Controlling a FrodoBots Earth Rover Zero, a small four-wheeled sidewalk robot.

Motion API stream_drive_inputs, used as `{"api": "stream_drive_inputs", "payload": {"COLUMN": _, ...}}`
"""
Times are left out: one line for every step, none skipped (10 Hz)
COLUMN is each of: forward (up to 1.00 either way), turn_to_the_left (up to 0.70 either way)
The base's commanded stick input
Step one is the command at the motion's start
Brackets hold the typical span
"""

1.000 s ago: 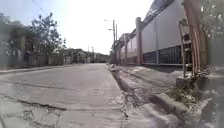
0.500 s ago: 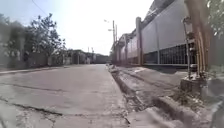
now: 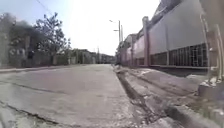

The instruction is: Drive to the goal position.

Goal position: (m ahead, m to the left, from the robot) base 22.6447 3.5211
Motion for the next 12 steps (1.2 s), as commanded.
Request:
{"api": "stream_drive_inputs", "payload": {"forward": 0.70, "turn_to_the_left": 0.00}}
{"api": "stream_drive_inputs", "payload": {"forward": 0.70, "turn_to_the_left": 0.00}}
{"api": "stream_drive_inputs", "payload": {"forward": 0.70, "turn_to_the_left": 0.00}}
{"api": "stream_drive_inputs", "payload": {"forward": 0.70, "turn_to_the_left": 0.00}}
{"api": "stream_drive_inputs", "payload": {"forward": 0.70, "turn_to_the_left": 0.00}}
{"api": "stream_drive_inputs", "payload": {"forward": 0.70, "turn_to_the_left": 0.00}}
{"api": "stream_drive_inputs", "payload": {"forward": 0.70, "turn_to_the_left": 0.00}}
{"api": "stream_drive_inputs", "payload": {"forward": 0.70, "turn_to_the_left": 0.00}}
{"api": "stream_drive_inputs", "payload": {"forward": 0.70, "turn_to_the_left": 0.00}}
{"api": "stream_drive_inputs", "payload": {"forward": 0.70, "turn_to_the_left": 0.00}}
{"api": "stream_drive_inputs", "payload": {"forward": 0.70, "turn_to_the_left": 0.00}}
{"api": "stream_drive_inputs", "payload": {"forward": 0.70, "turn_to_the_left": 0.00}}
